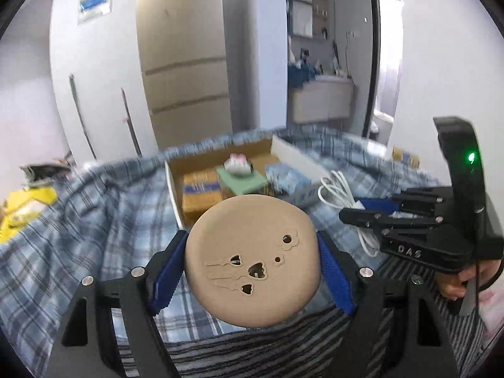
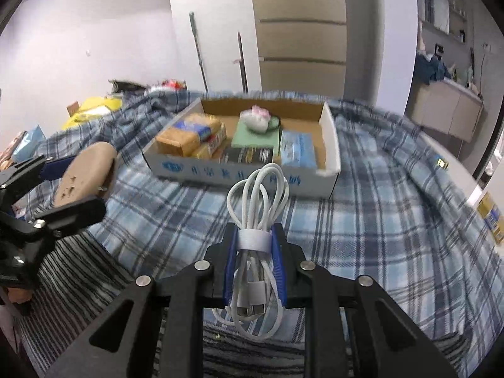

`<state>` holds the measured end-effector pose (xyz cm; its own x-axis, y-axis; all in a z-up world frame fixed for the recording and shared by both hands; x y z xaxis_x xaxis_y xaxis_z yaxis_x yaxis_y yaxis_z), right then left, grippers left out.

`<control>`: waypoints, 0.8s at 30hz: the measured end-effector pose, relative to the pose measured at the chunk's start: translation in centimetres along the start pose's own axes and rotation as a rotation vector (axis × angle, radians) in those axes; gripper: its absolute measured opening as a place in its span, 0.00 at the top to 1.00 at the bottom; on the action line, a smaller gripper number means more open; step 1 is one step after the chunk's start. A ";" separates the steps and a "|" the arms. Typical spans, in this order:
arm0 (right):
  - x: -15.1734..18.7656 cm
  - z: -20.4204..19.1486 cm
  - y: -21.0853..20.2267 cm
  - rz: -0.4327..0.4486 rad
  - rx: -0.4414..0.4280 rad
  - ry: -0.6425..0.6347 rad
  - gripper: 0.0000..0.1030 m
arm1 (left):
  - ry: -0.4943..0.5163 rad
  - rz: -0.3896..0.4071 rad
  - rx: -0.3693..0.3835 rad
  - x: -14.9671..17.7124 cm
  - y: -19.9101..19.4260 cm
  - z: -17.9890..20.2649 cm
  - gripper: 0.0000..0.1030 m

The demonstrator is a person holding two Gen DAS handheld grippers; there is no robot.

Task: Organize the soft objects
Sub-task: 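Lower coaster into box with left tool while right tool lowers the cable in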

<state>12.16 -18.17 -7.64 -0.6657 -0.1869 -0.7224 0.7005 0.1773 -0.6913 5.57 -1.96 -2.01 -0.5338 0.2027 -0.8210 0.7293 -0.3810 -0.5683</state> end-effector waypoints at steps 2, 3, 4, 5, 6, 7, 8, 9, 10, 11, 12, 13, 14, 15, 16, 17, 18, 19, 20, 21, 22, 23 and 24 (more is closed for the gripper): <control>-0.6 0.1 -0.9 0.037 0.015 -0.004 0.80 | 0.001 0.056 -0.024 -1.0 -1.5 0.4 0.21; -1.0 0.1 -1.5 0.054 0.024 -0.015 0.80 | -0.001 0.079 -0.029 -1.5 -2.0 0.5 0.21; -1.4 0.1 -2.1 0.071 0.035 -0.018 0.80 | -0.003 0.101 -0.030 -2.2 -2.7 0.7 0.21; -2.0 0.2 -2.8 0.091 0.041 -0.014 0.80 | -0.004 0.116 -0.031 -2.7 -3.1 0.7 0.21; -2.5 0.4 -3.5 0.107 0.035 -0.008 0.80 | -0.004 0.138 -0.034 -3.4 -3.7 0.9 0.21; -3.2 0.5 -4.4 0.126 0.027 -0.002 0.80 | -0.005 0.160 -0.041 -4.0 -4.2 0.8 0.21; -3.8 0.6 -5.2 0.143 0.028 0.000 0.80 | -0.007 0.180 -0.047 -4.5 -4.6 0.9 0.21; -4.4 0.6 -6.0 0.166 0.036 -0.001 0.80 | -0.009 0.209 -0.055 -5.4 -5.2 0.9 0.21; -5.2 0.7 -7.0 0.196 0.043 -0.003 0.80 | -0.010 0.227 -0.059 -6.0 -5.5 0.9 0.21; -6.1 0.7 -8.1 0.230 0.048 -0.002 0.80 | -0.013 0.255 -0.067 -6.9 -6.1 0.9 0.21; -7.1 0.8 -9.0 0.262 0.052 0.000 0.80 | -0.020 0.277 -0.074 -7.6 -6.6 0.8 0.21; -8.1 0.9 -10.1 0.296 0.059 0.004 0.80 | -0.030 0.307 -0.081 -8.7 -7.3 0.6 0.21; -9.3 0.9 -11.0 0.328 0.070 0.011 0.80 | -0.033 0.325 -0.081 -9.4 -7.7 0.5 0.21; -10.3 1.0 -11.9 0.360 0.082 0.021 0.80 | -0.036 0.343 -0.084 -10.0 -8.1 0.4 0.21; -11.5 1.0 -13.0 0.395 0.095 0.028 0.80 | -0.040 0.367 -0.098 -10.7 -8.6 0.3 0.21; -12.4 0.9 -13.6 0.419 0.104 0.029 0.80 | -0.040 0.386 -0.117 -11.4 -8.9 0.1 0.21; -13.4 0.8 -14.3 0.446 0.113 0.031 0.80 | -0.037 0.396 -0.129 -11.9 -9.2 0.0 0.21; -14.2 0.8 -14.9 0.471 0.121 0.037 0.80 | -0.039 0.400 -0.140 -12.8 -9.2 -0.2 0.21; -14.8 0.7 -15.3 0.491 0.131 0.044 0.80 | -0.043 0.396 -0.140 -13.5 -9.1 -0.2 0.21; -15.6 0.6 -15.6 0.505 0.140 0.047 0.80 | -0.039 0.397 -0.127 -14.5 -8.9 -0.2 0.21; -16.6 0.4 -15.9 0.523 0.149 0.051 0.80 | -0.038 0.407 -0.126 -15.2 -8.9 -0.2 0.21; -17.4 0.3 -16.1 0.540 0.158 0.061 0.80 | -0.042 0.430 -0.144 -16.1 -8.9 -0.2 0.21; -18.3 0.3 -16.4 0.559 0.161 0.076 0.80 | -0.041 0.451 -0.157 -16.8 -8.9 -0.2 0.21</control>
Point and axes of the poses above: each gripper's, at about its wrist camera, not at the fingertips, and y roughly the way its jaws point, z to its right, x to its underside, the point moved 2 cm from there along y, roughly the way its jaws point, and after that the axes turned 9 degrees about x, right-handed, at the moved point
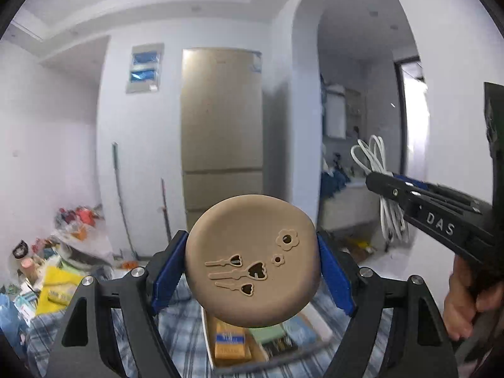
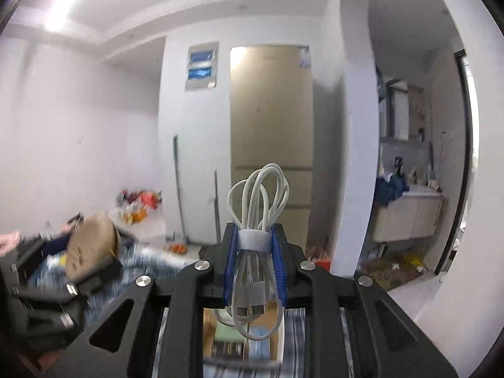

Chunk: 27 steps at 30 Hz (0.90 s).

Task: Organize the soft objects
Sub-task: 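Lower coaster into box with left tool while right tool lowers the cable in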

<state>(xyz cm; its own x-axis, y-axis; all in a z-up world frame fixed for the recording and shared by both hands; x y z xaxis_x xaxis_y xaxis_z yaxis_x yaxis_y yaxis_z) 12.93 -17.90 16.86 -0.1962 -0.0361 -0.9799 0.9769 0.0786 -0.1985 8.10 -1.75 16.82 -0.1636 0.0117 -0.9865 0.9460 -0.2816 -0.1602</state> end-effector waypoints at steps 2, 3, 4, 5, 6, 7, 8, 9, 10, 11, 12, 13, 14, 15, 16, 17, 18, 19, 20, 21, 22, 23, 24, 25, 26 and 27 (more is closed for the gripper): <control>-1.2 -0.1 0.7 0.022 -0.014 0.040 0.80 | -0.015 0.011 0.003 -0.3 0.2 -0.2 0.21; -1.3 0.1 1.0 0.026 -0.013 0.055 0.80 | -0.031 -0.002 0.007 0.1 0.4 -0.4 0.21; -1.2 0.1 1.4 0.025 -0.004 0.064 0.80 | -0.037 -0.013 0.013 0.5 0.6 -0.5 0.21; -0.7 0.1 1.9 0.014 0.003 0.063 0.80 | -0.038 -0.023 0.016 1.0 1.0 -0.7 0.21; 0.0 -0.1 2.6 -0.006 -0.001 0.044 0.80 | -0.033 -0.040 0.012 1.6 1.6 -0.8 0.21; 0.6 -0.3 3.1 -0.023 -0.006 0.023 0.80 | -0.029 -0.052 0.007 1.9 2.0 -0.7 0.21; 1.5 -0.6 3.7 -0.042 -0.007 -0.003 0.80 | -0.026 -0.073 0.003 2.3 2.9 -0.8 0.21; 2.4 -0.9 4.4 -0.062 -0.004 -0.026 0.80 | -0.035 -0.093 0.004 2.8 3.7 -1.1 0.21; 3.2 -1.1 5.0 -0.082 -0.003 -0.039 0.80 | -0.045 -0.101 0.006 3.1 4.3 -1.3 0.21; 4.1 -1.4 5.9 -0.112 -0.007 -0.048 0.80 | -0.055 -0.117 0.003 3.5 5.1 -1.6 0.21; 4.8 -1.4 6.8 -0.143 -0.013 -0.053 0.80 | -0.060 -0.134 -0.001 4.0 6.0 -1.9 0.21; 5.6 -1.7 8.0 -0.185 -0.024 -0.061 0.80 | -0.064 -0.149 0.000 4.4 6.9 -2.1 0.21; 6.2 -1.9 8.8 -0.216 -0.031 -0.069 0.80 | -0.069 -0.170 0.004 4.9 7.7 -2.4 0.21; 6.9 -1.9 9.7 -0.248 -0.030 -0.073 0.80 | -0.081 -0.206 0.014 5.5 8.7 -2.7 0.21; 7.5 -1.8 10.5 -0.275 -0.024 -0.073 0.80 | -0.103 -0.239 0.024 6.4 9.4 -3.0 0.21; 8.3 -1.7 11.3 -0.307 -0.020 -0.074 0.80 | -0.129 -0.261 0.040 7.0 10.1 -3.4 0.21; 9.1 -1.7 12.3 -0.343 -0.025 -0.074 0.80 | -0.156 -0.280 0.059 7.7 10.8 -3.7 0.21; 9.9 -1.5 13.1 -0.377 -0.030 -0.074 0.80 | -0.161 -0.293 0.060 8.2 11.3 -3.8 0.21; 10.9 -1.4 14.2 -0.417 -0.036 -0.073 0.80 | -0.155 -0.313 0.043 8.9 12.0 -4.0 0.21; 11.8 -1.1 14.7 -0.445 -0.041 -0.073 0.80 | -0.144 -0.321 0.025 9.6 12.6 -4.1 0.21; 12.8 -1.1 15.5 -0.477 -0.046 -0.079 0.80 | -0.134 -0.328 0.014 10.2 13.1 -4.1 0.21; 13.9 -1.1 16.1 -0.507 -0.046 -0.090 0.80 | -0.128 -0.335 0.011 10.8 13.5 -4.2 0.21; 14.9 -1.3 16.7 -0.535 -0.041 -0.100 0.80 | -0.129 -0.344 0.024 11.7 14.2 -4.4 0.21; 16.0 -1.3 17.4 -0.569 -0.041 -0.100 0.80 | -0.135 -0.350 0.047 12.5 14.6 -4.6 0.21; 16.7 -1.3 18.1 -0.599 -0.054 -0.092 0.80 | -0.141 -0.365 0.061 13.2 15.0 -4.7 0.21; 17.4 -1.4 18.6 -0.626 -0.067 -0.083 0.80 | -0.155 -0.395 0.059 14.1 15.8 -4.9 0.21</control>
Point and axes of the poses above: each gripper's, at about its wrist camera, not at the fingertips, and y roughly the way its jaws point, z to its right, x to its underside, the point moved 2 cm from there along y, roughly the way its jaws point, and after that the axes turned 9 degrees about x, right-handed, at the moved point
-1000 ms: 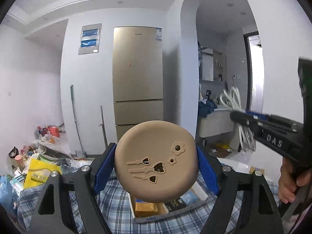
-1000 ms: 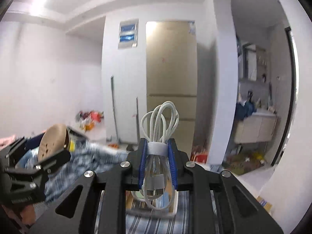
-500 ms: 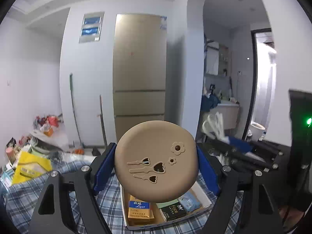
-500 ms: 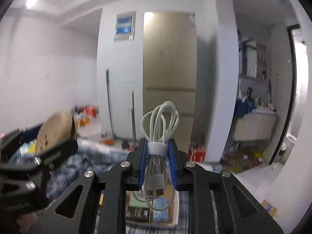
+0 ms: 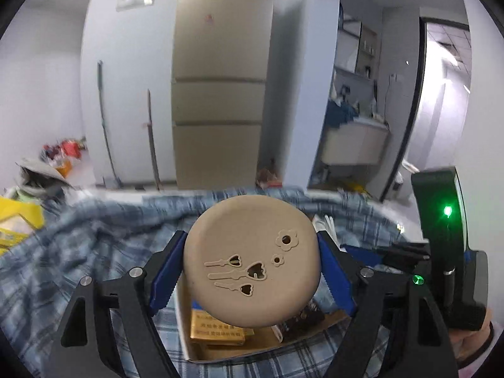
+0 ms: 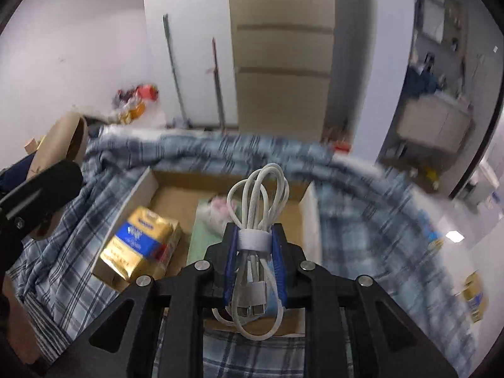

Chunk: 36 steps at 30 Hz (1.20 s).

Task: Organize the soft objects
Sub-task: 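Lower coaster into box with left tool while right tool lowers the cable in, then open both tools and raise them away from the box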

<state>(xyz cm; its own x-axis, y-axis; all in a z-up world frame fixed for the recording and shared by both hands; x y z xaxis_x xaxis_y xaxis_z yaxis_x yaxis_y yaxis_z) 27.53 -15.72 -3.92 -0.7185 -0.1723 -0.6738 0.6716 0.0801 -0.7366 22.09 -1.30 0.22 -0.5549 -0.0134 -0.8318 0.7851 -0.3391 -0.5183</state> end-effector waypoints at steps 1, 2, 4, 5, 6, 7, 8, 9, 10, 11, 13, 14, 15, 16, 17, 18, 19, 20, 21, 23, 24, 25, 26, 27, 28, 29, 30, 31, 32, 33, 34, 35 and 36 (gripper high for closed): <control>0.3 0.0 0.7 -0.020 -0.007 0.005 0.80 | -0.016 -0.015 -0.004 0.4 0.3 -0.5 0.21; 0.6 0.0 1.4 -0.036 -0.005 0.003 0.80 | -0.037 -0.034 -0.003 0.8 1.0 -0.9 0.21; 1.2 -0.1 2.5 -0.056 0.002 -0.006 0.80 | -0.046 -0.059 -0.020 1.3 2.1 -1.6 0.21; 1.4 -0.1 3.0 -0.067 0.004 -0.010 0.80 | -0.043 -0.064 -0.036 1.5 2.4 -1.8 0.21; 1.7 -0.1 3.5 -0.080 0.005 -0.007 0.80 | -0.039 -0.071 -0.050 1.7 2.8 -2.1 0.21; 1.8 0.0 4.0 -0.093 0.001 0.001 0.80 | -0.041 -0.079 -0.044 1.9 3.0 -2.2 0.21; 2.0 0.0 4.4 -0.108 -0.004 0.009 0.80 | -0.051 -0.091 -0.019 2.2 3.4 -2.5 0.21; 2.1 0.0 4.7 -0.120 -0.006 0.014 0.80 | -0.066 -0.111 -0.001 2.5 4.0 -2.9 0.20; 2.3 -0.1 4.9 -0.125 -0.003 0.010 0.80 | -0.075 -0.126 -0.012 2.7 4.3 -3.1 0.20; 2.2 -0.3 5.0 -0.120 0.005 0.000 0.80 | -0.075 -0.134 -0.024 2.9 4.6 -3.3 0.20; 2.2 -0.8 5.1 -0.107 0.021 -0.019 0.80 | -0.061 -0.142 -0.038 3.2 5.0 -3.5 0.20; 2.2 -0.9 5.0 -0.106 0.023 -0.022 0.80 | -0.057 -0.145 -0.050 3.3 5.2 -3.5 0.20; 2.2 -0.9 5.1 -0.105 0.024 -0.023 0.80 | -0.060 -0.146 -0.056 3.4 5.2 -3.7 0.20; 2.2 -0.9 5.1 -0.101 0.027 -0.029 0.80 | -0.067 -0.147 -0.052 3.4 5.2 -3.7 0.19; 2.2 -0.9 5.2 -0.099 0.029 -0.032 0.80 | -0.073 -0.150 -0.046 3.4 5.3 -3.8 0.19; 2.2 -0.9 5.2 -0.096 0.030 -0.032 0.80 | -0.076 -0.154 -0.047 3.4 5.3 -3.9 0.19; 2.1 -0.9 5.3 -0.095 0.031 -0.031 0.80 | -0.072 -0.158 -0.055 3.4 5.3 -3.9 0.19; 2.1 -1.1 5.2 -0.092 0.034 -0.032 0.80 | -0.068 -0.158 -0.058 3.4 5.3 -3.9 0.19; 2.1 -1.1 5.4 -0.091 0.037 -0.035 0.80 | -0.066 -0.157 -0.055 3.4 5.2 -3.9 0.19; 2.1 -1.3 5.4 -0.090 0.033 -0.053 0.80 | -0.067 -0.155 -0.054 3.3 5.1 -3.8 0.18; 2.1 -1.4 5.4 -0.088 0.034 -0.060 0.79 | -0.066 -0.154 -0.060 3.3 5.1 -3.8 0.18; 2.1 -1.4 5.4 -0.086 0.038 -0.061 0.78 | -0.065 -0.152 -0.065 3.3 5.1 -3.8 0.16; 2.1 -1.3 5.4 -0.086 0.038 -0.058 0.77 | -0.063 -0.142 -0.072 3.2 5.0 -3.8 0.13; 2.0 -1.2 5.4 -0.086 0.041 -0.052 0.76 | -0.062 -0.128 -0.077 3.1 4.8 -3.9 0.12; 2.0 -1.2 5.2 -0.084 0.054 -0.050 0.75 | -0.064 -0.120 -0.079 3.0 4.6 -3.9 0.10; 2.0 -1.2 5.0 -0.075 0.065 -0.054 0.74 | -0.068 -0.113 -0.077 2.9 4.4 -3.9 0.09; 1.9 -1.2 4.9 -0.064 0.063 -0.058 0.70 | -0.073 -0.104 -0.078 2.9 4.3 -4.0 0.08; 1.9 -1.3 4.7 -0.057 0.055 -0.059 0.60 | -0.080 -0.089 -0.083 2.8 4.0 -4.1 0.04; 1.8 -1.3 4.6 -0.051 0.051 -0.055 0.55 | -0.083 -0.081 -0.084 2.7 3.9 -4.1 0.02; 1.8 -1.2 4.4 -0.042 0.057 -0.048 0.53 | -0.085 -0.072 -0.086 2.6 3.7 -4.2 0.00; 1.7 -1.1 4.2 -0.031 0.063 -0.045 0.53 | -0.085 -0.069 -0.091 2.5 3.6 -4.2 0.00; 1.6 -1.1 4.1 -0.026 0.069 -0.046 0.53 | -0.083 -0.066 -0.095 2.3 3.4 -4.2 0.00; 1.5 -1.0 3.9 -0.023 0.072 -0.047 0.53 | -0.077 -0.060 -0.102 2.2 3.1 -4.2 0.00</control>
Point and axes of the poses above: each gripper's, at about its wrist camera, not at the fingertips, and y roughly the way its jaws point, z to its right, x to its underside, the point moved 2 cm from there along y, roughly the way its jaws point, and after that the axes turned 9 degrees about x, right-handed, at the moved point
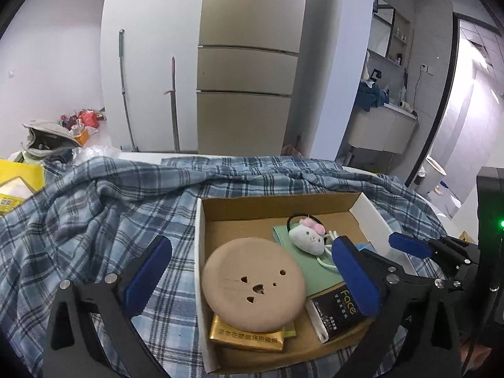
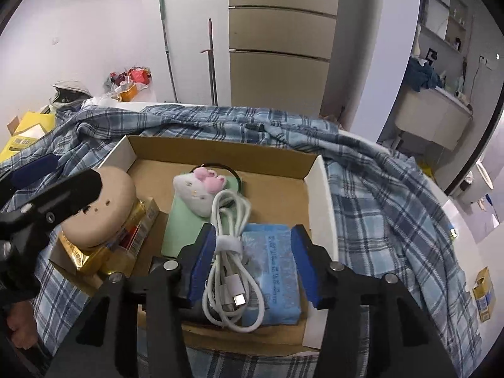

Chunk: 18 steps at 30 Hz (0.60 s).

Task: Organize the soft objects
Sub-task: 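Open both tools and raise them away from the box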

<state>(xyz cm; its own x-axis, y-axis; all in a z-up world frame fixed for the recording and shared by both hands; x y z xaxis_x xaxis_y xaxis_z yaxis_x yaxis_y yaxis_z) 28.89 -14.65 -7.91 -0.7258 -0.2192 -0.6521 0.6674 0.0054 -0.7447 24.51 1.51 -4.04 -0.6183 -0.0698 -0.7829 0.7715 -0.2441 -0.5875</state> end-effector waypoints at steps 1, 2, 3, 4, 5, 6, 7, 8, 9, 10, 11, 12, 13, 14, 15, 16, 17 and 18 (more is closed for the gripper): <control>-0.1 0.1 -0.2 0.006 0.002 0.004 0.53 | 0.013 0.014 -0.015 -0.3 -0.5 0.2 0.00; -0.2 0.3 -0.3 0.011 0.005 0.011 0.53 | 0.028 0.039 -0.034 -0.7 -1.2 0.4 0.00; -0.4 0.5 -0.5 0.018 0.010 0.018 0.53 | 0.040 0.069 -0.043 -1.2 -2.3 0.6 0.00; -0.5 0.7 -0.8 0.027 0.017 0.026 0.53 | 0.048 0.093 -0.039 -1.6 -3.3 0.9 0.00; -0.7 0.9 -1.3 0.039 0.025 0.031 0.53 | 0.055 0.114 -0.034 -2.0 -4.1 1.1 0.00; -1.0 1.1 -1.8 0.052 0.030 0.032 0.53 | 0.063 0.140 -0.031 -2.5 -5.3 1.3 0.00; -1.3 1.2 -2.5 0.070 0.035 0.033 0.53 | 0.068 0.166 -0.031 -2.9 -6.5 1.5 0.00; -1.7 1.4 -3.4 0.092 0.042 0.037 0.53 | 0.070 0.187 -0.029 -3.3 -7.5 1.7 0.00; -1.9 1.6 -4.4 0.111 0.042 0.045 0.53 | 0.070 0.202 -0.025 -3.5 -8.4 1.8 0.00; -2.3 1.9 -5.4 0.129 0.034 0.057 0.53 | 0.077 0.232 -0.023 -3.8 -9.9 2.1 0.00; -2.5 2.0 -6.6 0.146 0.025 0.066 0.53 | 0.092 0.256 -0.028 -3.9 -10.9 2.4 0.00; -2.6 2.1 -7.7 0.163 0.022 0.071 0.53 | 0.112 0.287 -0.037 -4.0 -12.1 2.9 0.00; -2.7 2.2 -9.0 0.188 0.020 0.075 0.51 | 0.120 0.310 -0.037 -4.1 -13.1 3.2 0.00; -2.7 2.3 -10.3 0.216 0.025 0.077 0.50 | 0.123 0.326 -0.034 -4.1 -14.0 3.5 0.00; -2.6 2.4 -11.4 0.241 0.042 0.082 0.49 | 0.131 0.344 -0.026 -4.0 -15.1 3.8 0.00; -2.5 2.6 -12.5 0.263 0.059 0.096 0.49 | 0.135 0.362 -0.021 -3.9 -16.0 4.0 0.00; -2.2 2.8 -13.6 0.284 0.062 0.112 0.49 | 0.138 0.381 -0.021 -3.7 -16.9 4.2 0.00; -2.0 3.0 -14.5 0.301 0.057 0.125 0.47 | 0.143 0.404 -0.017 -3.3 -18.1 4.5 0.00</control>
<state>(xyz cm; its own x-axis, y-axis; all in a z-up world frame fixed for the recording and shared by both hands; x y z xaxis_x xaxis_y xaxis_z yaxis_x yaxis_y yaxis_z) 21.19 -17.24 4.66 -0.5069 -0.0947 -0.8568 0.8608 -0.0037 -0.5089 11.96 1.79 10.10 -0.2394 -0.0220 -0.9707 0.9506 -0.2087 -0.2297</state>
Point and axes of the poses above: each gripper's, at about its wrist camera, not at the fingertips, and y roughly the way its jaws point, z to its right, x to its underside, the point moved 2 cm from there along y, roughly the way its jaws point, and after that the axes turned 9 degrees about x, right-handed, at the moved point
